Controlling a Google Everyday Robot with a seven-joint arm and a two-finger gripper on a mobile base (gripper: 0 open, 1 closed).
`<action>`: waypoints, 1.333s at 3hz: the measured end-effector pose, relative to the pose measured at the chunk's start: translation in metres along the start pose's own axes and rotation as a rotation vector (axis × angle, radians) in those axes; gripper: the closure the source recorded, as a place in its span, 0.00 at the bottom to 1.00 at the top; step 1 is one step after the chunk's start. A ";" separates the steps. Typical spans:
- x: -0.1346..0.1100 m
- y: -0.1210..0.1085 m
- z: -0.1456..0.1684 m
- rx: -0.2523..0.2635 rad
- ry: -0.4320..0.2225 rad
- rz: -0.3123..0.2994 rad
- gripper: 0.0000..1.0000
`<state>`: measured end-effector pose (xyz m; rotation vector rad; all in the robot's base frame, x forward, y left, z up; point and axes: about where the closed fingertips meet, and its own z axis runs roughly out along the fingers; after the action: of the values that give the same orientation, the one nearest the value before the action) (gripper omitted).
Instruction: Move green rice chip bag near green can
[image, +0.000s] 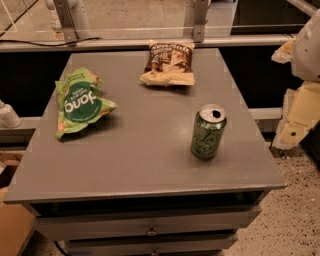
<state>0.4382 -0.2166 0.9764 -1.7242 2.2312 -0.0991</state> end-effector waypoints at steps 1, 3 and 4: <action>0.000 0.000 0.000 0.000 0.000 0.000 0.00; -0.054 -0.034 0.008 0.007 -0.079 -0.120 0.00; -0.095 -0.048 0.016 -0.002 -0.135 -0.158 0.00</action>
Offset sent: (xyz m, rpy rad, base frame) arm 0.0387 0.0348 0.0076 0.0342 -0.0310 0.1547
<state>0.5090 -0.1368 0.9924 -1.8489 1.9996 -0.0154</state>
